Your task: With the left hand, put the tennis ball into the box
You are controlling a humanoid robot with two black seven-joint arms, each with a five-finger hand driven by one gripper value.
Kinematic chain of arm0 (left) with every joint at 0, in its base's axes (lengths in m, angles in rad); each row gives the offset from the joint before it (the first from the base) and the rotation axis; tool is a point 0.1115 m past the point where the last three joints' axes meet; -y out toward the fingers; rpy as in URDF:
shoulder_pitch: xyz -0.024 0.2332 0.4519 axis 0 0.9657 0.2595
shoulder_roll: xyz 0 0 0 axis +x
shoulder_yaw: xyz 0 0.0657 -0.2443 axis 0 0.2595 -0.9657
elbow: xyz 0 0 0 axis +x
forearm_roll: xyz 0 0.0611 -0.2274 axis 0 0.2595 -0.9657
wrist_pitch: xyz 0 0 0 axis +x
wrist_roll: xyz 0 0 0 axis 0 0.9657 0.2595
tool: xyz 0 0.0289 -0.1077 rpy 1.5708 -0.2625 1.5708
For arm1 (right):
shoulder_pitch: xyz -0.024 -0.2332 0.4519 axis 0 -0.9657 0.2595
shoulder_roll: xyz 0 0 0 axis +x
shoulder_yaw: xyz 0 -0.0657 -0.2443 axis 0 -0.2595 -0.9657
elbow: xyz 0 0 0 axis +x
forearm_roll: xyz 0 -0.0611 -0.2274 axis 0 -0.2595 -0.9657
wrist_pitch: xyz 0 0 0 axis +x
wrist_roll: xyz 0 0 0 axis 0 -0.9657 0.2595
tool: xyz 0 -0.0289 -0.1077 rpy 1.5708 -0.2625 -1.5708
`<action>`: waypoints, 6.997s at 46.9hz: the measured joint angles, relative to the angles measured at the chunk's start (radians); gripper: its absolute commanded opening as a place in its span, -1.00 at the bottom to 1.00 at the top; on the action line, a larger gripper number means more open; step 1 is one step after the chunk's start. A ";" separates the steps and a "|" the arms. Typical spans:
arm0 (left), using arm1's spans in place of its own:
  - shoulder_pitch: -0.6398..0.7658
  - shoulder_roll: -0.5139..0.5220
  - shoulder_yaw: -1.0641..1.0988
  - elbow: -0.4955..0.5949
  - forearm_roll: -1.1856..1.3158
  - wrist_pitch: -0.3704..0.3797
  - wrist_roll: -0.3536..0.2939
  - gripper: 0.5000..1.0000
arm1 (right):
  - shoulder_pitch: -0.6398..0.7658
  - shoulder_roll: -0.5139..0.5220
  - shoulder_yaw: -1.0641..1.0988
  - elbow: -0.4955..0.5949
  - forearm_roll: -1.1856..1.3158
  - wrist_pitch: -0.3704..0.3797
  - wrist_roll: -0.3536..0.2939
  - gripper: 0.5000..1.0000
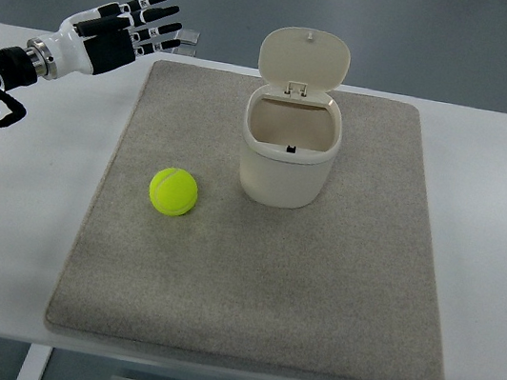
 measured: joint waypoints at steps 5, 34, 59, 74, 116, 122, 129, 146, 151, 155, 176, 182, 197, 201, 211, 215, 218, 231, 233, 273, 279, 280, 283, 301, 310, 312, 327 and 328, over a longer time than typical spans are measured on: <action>0.000 0.002 0.000 -0.001 0.006 0.000 0.000 0.98 | 0.000 0.000 0.000 0.000 0.000 0.000 0.000 0.75; 0.006 0.036 0.003 -0.039 0.193 0.000 -0.040 0.98 | 0.000 0.000 0.000 0.000 0.000 0.000 0.000 0.75; 0.003 0.280 -0.032 -0.301 0.925 0.000 -0.320 0.97 | 0.000 0.000 0.000 0.000 0.000 0.000 0.000 0.75; 0.015 0.363 -0.045 -0.565 1.285 0.064 -0.327 0.96 | 0.000 0.000 0.000 0.000 0.000 0.000 0.000 0.75; 0.080 0.311 -0.028 -0.786 2.019 0.287 -0.326 0.89 | 0.000 0.000 0.000 0.000 0.000 0.000 0.000 0.75; 0.081 0.291 -0.028 -0.782 2.068 0.303 -0.326 0.75 | 0.000 0.000 0.000 0.000 0.000 0.000 0.000 0.75; 0.081 0.287 -0.018 -0.782 2.092 0.348 -0.326 0.31 | 0.000 0.000 0.000 0.000 0.000 0.000 0.000 0.75; 0.093 0.259 0.012 -0.782 2.127 0.396 -0.325 0.24 | 0.000 0.000 0.000 0.000 0.000 0.000 0.000 0.75; 0.094 0.257 0.012 -0.781 2.128 0.396 -0.325 -0.01 | 0.000 0.000 0.000 0.000 0.000 0.000 0.000 0.75; 0.095 0.256 0.013 -0.778 2.129 0.396 -0.325 -0.39 | 0.000 0.000 0.000 0.000 0.000 0.000 0.000 0.75; 0.074 0.266 -0.003 -0.778 2.156 0.415 -0.326 -1.00 | 0.000 0.000 0.000 0.000 0.000 0.000 0.000 0.75; 0.036 0.307 -0.008 -0.810 2.154 0.502 -0.344 -1.00 | 0.000 0.000 0.000 0.000 0.000 0.000 0.000 0.75; -0.047 0.378 -0.005 -0.892 2.231 0.695 -0.385 -1.00 | 0.000 0.000 0.000 0.000 0.000 0.000 0.000 0.75; -0.075 0.359 0.001 -0.893 2.289 0.711 -0.386 -1.00 | 0.000 0.000 0.000 0.000 0.000 0.000 0.000 0.75; -0.120 0.258 0.005 -0.888 2.375 0.714 -0.385 -1.00 | 0.000 0.000 0.000 0.000 0.000 0.000 0.000 0.75; -0.135 0.220 0.005 -0.878 2.391 0.714 -0.384 -1.00 | 0.000 0.000 0.000 0.000 0.000 0.000 0.000 0.76; -0.151 0.197 0.005 -0.863 2.399 0.714 -0.383 -1.00 | 0.000 0.000 0.000 0.000 0.000 0.000 0.000 0.75; -0.173 0.106 0.008 -0.766 2.405 0.712 -0.380 -0.31 | 0.000 0.000 0.000 0.000 0.000 0.000 0.000 0.75; -0.173 0.096 0.008 -0.754 2.405 0.712 -0.380 -0.20 | 0.000 0.000 0.000 0.000 0.000 0.000 0.000 0.75; -0.158 0.083 0.008 -0.740 2.388 0.714 -0.384 0.87 | 0.000 0.000 0.000 0.000 0.000 0.000 0.000 0.75; -0.158 0.142 0.007 -0.784 2.372 0.705 -0.396 1.00 | 0.000 0.000 0.000 0.000 0.000 0.000 0.000 0.75; -0.158 0.155 0.007 -0.793 2.364 0.703 -0.401 1.00 | 0.000 0.000 0.000 0.000 0.000 0.000 0.000 0.75; -0.157 0.201 0.017 -0.820 2.329 0.699 -0.419 1.00 | 0.000 0.000 0.000 0.000 0.000 0.000 0.000 0.75; -0.114 0.349 0.097 -0.807 1.746 0.587 -0.445 1.00 | 0.000 0.000 0.000 0.000 0.000 0.000 0.000 0.75; -0.106 0.335 0.097 -0.682 1.354 0.423 -0.443 1.00 | 0.000 0.000 0.000 0.000 0.000 0.000 0.000 0.75; -0.105 0.330 0.097 -0.660 1.283 0.413 -0.442 1.00 | 0.000 0.000 0.000 0.000 0.000 0.000 0.000 0.75; -0.032 0.219 0.094 -0.490 0.822 0.357 -0.439 1.00 | 0.000 0.000 0.000 0.000 0.000 0.000 0.000 0.75; -0.030 0.214 0.094 -0.481 0.799 0.346 -0.439 1.00 | 0.000 0.000 0.000 0.000 0.000 0.000 0.000 0.75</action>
